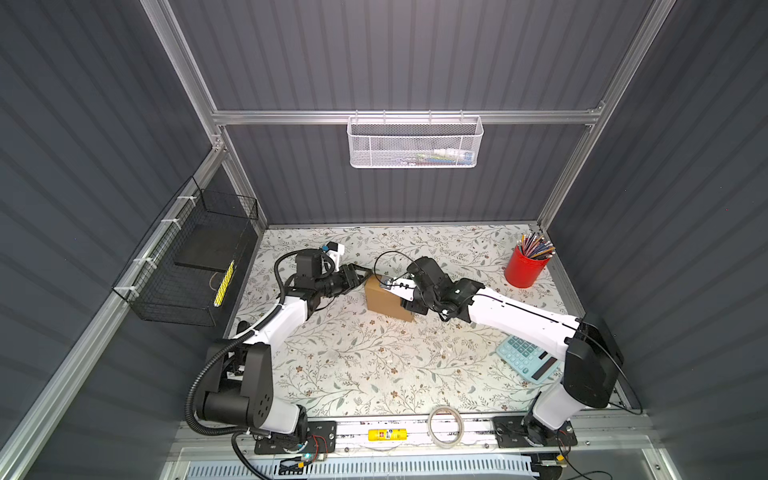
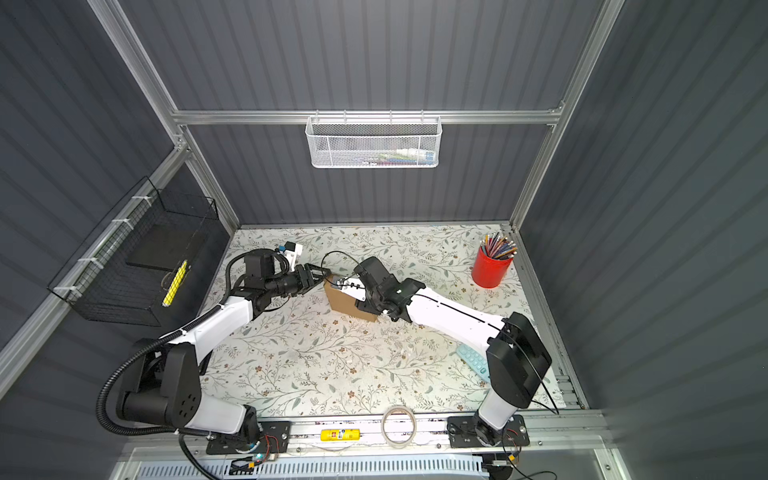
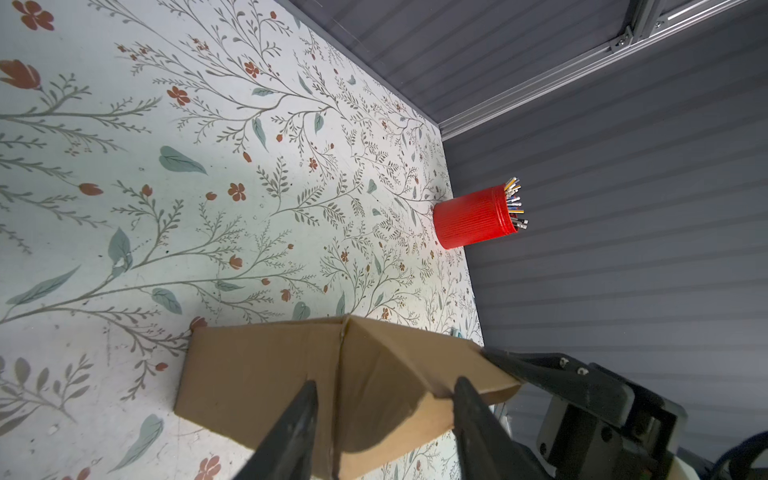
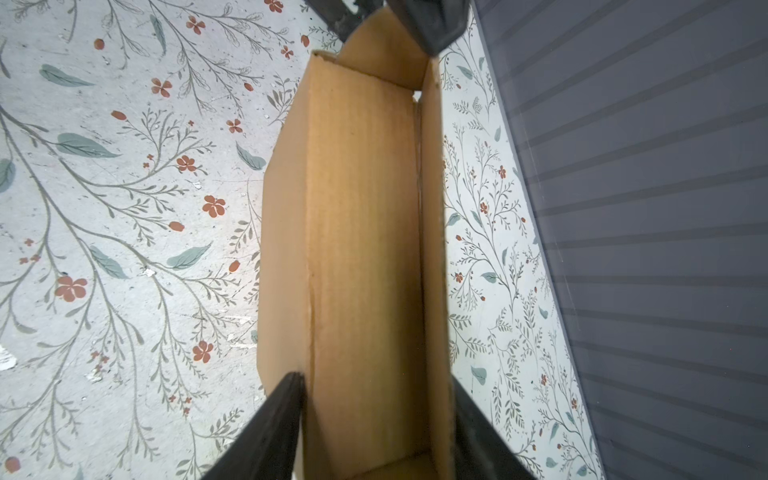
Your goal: Fold the paper box
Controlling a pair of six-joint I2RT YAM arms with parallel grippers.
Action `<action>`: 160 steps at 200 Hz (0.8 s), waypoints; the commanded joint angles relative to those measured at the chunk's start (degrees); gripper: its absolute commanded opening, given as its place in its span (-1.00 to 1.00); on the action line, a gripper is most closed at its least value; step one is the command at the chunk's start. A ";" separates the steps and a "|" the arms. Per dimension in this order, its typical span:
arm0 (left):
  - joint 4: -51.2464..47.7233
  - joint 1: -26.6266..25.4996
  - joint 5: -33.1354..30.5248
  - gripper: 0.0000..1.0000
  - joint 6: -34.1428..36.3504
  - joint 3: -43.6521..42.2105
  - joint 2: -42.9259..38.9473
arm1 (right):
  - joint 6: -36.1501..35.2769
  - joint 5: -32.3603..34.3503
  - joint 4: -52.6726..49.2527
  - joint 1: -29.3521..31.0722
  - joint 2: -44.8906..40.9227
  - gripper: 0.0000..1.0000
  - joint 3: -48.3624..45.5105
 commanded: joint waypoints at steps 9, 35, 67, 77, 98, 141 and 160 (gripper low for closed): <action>-0.05 0.15 -0.25 -0.09 0.11 -1.64 0.75 | 0.21 0.50 -1.97 0.46 0.77 0.05 0.78; 0.44 0.17 -0.26 -0.09 -0.19 -1.79 1.18 | 0.21 0.37 -1.80 0.47 0.60 0.04 0.23; 0.62 0.17 -0.43 0.07 -0.47 -1.47 0.98 | 0.13 0.64 -1.89 0.55 0.86 0.03 0.45; 0.77 0.17 -0.52 0.13 -0.52 -1.13 1.20 | 0.13 0.58 -1.80 0.55 0.89 0.03 0.40; 1.09 0.17 -0.53 0.22 -0.81 -0.24 2.17 | 0.04 0.51 -1.54 0.55 1.01 0.03 0.38; 4.52 0.17 0.04 0.24 -3.38 0.74 4.64 | -0.05 0.28 -1.45 0.55 1.45 0.02 0.53; 5.59 0.17 0.43 0.24 -4.17 0.89 5.13 | -0.19 0.33 -1.45 0.55 1.58 0.02 0.77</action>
